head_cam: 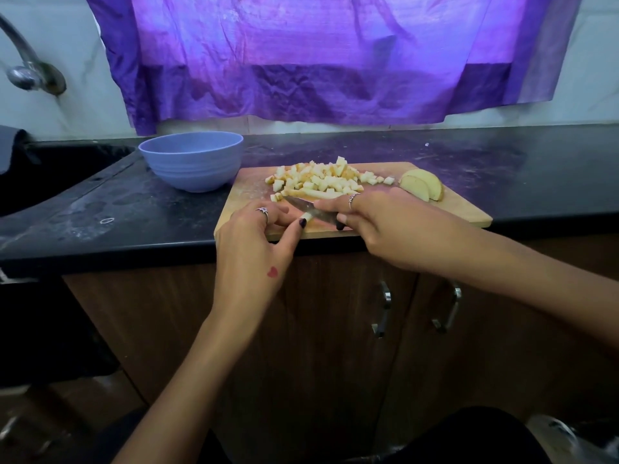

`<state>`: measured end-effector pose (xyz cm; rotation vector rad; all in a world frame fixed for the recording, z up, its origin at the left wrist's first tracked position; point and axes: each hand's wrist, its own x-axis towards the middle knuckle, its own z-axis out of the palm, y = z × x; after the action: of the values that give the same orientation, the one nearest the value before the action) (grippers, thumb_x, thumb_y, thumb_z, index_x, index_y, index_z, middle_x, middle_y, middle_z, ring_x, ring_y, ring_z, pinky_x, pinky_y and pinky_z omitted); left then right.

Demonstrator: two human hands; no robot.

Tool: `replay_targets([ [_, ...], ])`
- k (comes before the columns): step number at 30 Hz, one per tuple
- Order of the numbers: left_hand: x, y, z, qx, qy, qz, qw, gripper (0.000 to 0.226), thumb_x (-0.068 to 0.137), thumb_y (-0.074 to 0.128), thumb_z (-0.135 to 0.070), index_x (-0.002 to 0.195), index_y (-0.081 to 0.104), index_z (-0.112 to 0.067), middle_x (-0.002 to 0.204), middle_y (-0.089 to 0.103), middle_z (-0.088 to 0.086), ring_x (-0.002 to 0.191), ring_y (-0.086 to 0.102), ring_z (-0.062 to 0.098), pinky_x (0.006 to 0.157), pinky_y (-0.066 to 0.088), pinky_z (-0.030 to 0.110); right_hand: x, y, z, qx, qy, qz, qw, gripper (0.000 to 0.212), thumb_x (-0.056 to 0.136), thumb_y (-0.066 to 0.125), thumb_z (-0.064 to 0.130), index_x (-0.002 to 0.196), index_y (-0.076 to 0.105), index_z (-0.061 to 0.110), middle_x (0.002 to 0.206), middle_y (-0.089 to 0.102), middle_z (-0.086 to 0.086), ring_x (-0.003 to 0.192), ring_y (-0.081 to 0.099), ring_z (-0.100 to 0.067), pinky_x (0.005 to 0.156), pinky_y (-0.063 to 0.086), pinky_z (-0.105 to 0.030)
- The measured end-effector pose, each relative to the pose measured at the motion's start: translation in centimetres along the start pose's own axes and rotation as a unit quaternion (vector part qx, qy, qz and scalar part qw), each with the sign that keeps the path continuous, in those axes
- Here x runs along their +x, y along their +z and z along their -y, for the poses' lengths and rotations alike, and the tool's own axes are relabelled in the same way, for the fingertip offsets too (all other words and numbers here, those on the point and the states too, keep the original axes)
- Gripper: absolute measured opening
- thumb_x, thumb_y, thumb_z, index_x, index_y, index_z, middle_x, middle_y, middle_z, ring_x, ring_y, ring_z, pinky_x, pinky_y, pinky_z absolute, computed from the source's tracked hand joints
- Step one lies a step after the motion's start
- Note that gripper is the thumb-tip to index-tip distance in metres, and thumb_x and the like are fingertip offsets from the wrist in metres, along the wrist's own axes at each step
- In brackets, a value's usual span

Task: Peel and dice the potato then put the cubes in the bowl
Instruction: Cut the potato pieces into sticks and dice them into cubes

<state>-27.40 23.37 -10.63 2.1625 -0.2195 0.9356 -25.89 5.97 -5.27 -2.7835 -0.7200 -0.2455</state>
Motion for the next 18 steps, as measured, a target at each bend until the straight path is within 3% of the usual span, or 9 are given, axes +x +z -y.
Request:
replay_targets([
  [3, 0.1, 0.0, 0.0, -0.005, -0.002, 0.0, 1.0, 0.006, 0.086, 0.07, -0.023, 0.087, 0.074, -0.018, 0.094, 0.067, -0.01, 0.089, 0.06, 0.002, 0.084, 0.047, 0.024, 0.6, -0.6, 0.2, -0.005, 0.009, 0.025, 1.0, 0.039, 0.102, 0.037, 0.029, 0.136, 0.044, 0.048, 0.12, 0.062, 0.0, 0.094, 0.062, -0.018, 0.087, 0.052, -0.035],
  [7, 0.0, 0.0, 0.0, -0.012, -0.002, -0.001, 1.0, 0.004, 0.085, 0.07, -0.025, 0.084, 0.072, -0.021, 0.093, 0.066, -0.012, 0.086, 0.059, 0.0, 0.085, 0.049, 0.027, 0.0, -0.1, 0.0, -0.093, -0.025, -0.052, 0.994, 0.048, 0.1, 0.039, 0.024, 0.138, 0.035, 0.052, 0.105, 0.065, -0.002, 0.088, 0.062, -0.021, 0.075, 0.055, -0.04],
  [11, 0.0, 0.1, 0.2, -0.007, -0.002, -0.007, 1.0, 0.008, 0.085, 0.071, -0.026, 0.084, 0.072, -0.018, 0.094, 0.067, -0.009, 0.089, 0.06, 0.007, 0.086, 0.051, 0.04, -0.4, 0.2, -0.5, -0.003, -0.035, -0.069, 0.997, 0.04, 0.101, 0.038, 0.031, 0.135, 0.043, 0.05, 0.099, 0.068, -0.002, 0.081, 0.065, -0.021, 0.073, 0.055, -0.04],
  [18, 0.0, 0.0, 0.2, -0.013, -0.002, 0.003, 1.0, 0.006, 0.086, 0.07, -0.024, 0.089, 0.073, -0.02, 0.096, 0.067, -0.009, 0.09, 0.06, 0.005, 0.086, 0.051, 0.038, -1.4, -0.6, 0.2, 0.015, -0.016, -0.021, 1.0, 0.038, 0.101, 0.039, 0.031, 0.134, 0.046, 0.05, 0.095, 0.063, -0.004, 0.078, 0.062, -0.022, 0.072, 0.053, -0.038],
])
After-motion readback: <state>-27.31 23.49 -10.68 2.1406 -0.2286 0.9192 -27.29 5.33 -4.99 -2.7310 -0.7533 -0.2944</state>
